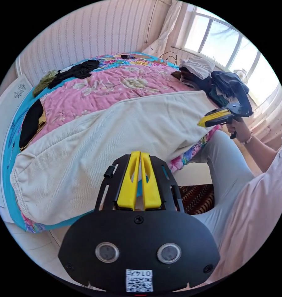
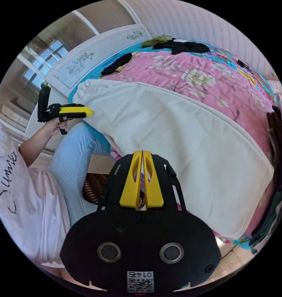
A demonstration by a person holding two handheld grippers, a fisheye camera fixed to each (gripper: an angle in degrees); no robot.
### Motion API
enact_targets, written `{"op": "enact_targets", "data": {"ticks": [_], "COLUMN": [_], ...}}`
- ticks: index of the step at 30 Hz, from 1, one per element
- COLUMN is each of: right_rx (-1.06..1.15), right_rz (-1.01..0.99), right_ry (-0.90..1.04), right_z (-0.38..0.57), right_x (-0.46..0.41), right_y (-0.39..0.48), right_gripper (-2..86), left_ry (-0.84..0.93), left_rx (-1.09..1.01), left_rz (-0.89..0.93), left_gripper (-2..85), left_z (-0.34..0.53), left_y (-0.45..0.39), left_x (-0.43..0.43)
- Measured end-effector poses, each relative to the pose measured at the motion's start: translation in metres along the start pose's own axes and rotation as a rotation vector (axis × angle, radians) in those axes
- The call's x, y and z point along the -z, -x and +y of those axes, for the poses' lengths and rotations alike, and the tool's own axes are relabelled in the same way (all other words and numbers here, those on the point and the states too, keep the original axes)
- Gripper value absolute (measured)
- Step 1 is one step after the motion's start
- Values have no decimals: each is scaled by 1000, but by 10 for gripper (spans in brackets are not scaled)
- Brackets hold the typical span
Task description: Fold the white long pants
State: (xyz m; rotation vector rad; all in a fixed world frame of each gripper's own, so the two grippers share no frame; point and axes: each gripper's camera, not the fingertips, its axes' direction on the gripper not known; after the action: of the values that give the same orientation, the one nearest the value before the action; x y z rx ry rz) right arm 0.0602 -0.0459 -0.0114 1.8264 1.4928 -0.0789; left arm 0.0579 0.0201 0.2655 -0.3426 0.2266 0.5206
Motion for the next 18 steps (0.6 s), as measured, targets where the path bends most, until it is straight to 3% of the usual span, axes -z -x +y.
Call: {"op": "enact_targets", "data": {"ticks": [3, 5, 8, 11, 16, 18], "right_rx": [116, 72, 30, -5, 146, 252], "right_rz": [57, 123, 107, -9, -29, -55], "right_ry": [87, 195, 93, 130, 7, -49], "right_z": [-55, -74, -89, -117, -183, -235], "right_x": [-39, -70, -60, -49, -7, 3], "right_y": [41, 48, 56, 54, 86, 108], "right_gripper": [-4, -6, -5, -3, 9, 35], "left_ry": [119, 183, 132, 38, -124, -133], "left_rx": [-65, -108, -99, 12, 353, 428], "left_rz": [-104, -124, -64, -50, -544, -639], "left_gripper": [-10, -10, -9, -7, 28, 65], "left_z": [3, 11, 29, 46, 110, 134], "left_y": [-9, -10, 6, 33, 133, 172], "left_x": [-20, -32, -6, 31, 140, 167]}}
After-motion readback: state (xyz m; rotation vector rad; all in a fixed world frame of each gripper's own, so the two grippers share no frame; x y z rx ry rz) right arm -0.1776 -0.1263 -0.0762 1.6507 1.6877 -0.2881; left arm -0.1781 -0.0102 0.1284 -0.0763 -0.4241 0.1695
